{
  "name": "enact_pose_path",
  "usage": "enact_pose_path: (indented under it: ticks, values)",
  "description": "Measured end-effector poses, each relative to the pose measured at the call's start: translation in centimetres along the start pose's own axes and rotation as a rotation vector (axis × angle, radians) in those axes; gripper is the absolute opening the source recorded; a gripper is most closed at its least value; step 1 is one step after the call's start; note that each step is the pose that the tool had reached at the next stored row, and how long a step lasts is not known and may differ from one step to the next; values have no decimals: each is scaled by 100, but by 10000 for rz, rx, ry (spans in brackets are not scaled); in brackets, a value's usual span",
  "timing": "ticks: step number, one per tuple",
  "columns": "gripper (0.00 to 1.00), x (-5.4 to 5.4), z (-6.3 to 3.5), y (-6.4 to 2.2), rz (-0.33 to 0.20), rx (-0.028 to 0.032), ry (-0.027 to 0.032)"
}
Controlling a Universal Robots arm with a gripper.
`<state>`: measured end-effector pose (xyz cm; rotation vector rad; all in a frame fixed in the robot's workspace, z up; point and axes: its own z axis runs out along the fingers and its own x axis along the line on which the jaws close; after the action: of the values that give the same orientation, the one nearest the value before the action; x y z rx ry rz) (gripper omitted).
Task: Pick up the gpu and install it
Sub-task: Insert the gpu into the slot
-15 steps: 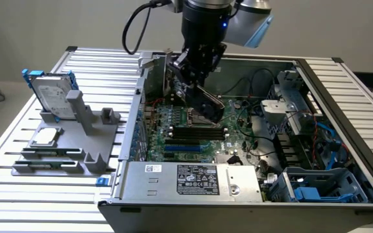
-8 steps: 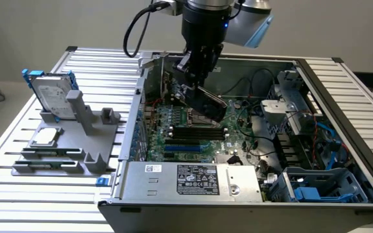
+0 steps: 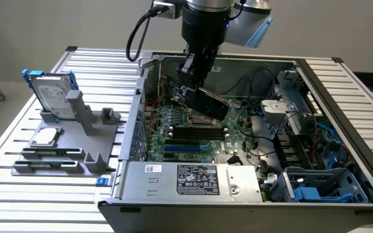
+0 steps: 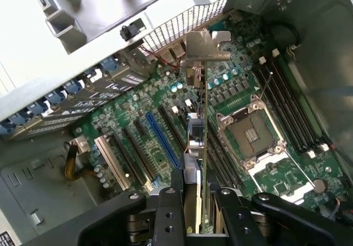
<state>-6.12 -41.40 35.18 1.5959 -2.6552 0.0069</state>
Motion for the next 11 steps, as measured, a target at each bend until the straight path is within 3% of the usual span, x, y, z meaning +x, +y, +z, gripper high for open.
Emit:
enact_pose_path:
  ticks: [11]
  values:
    - [27,-1,32,0,-1993,79,37]
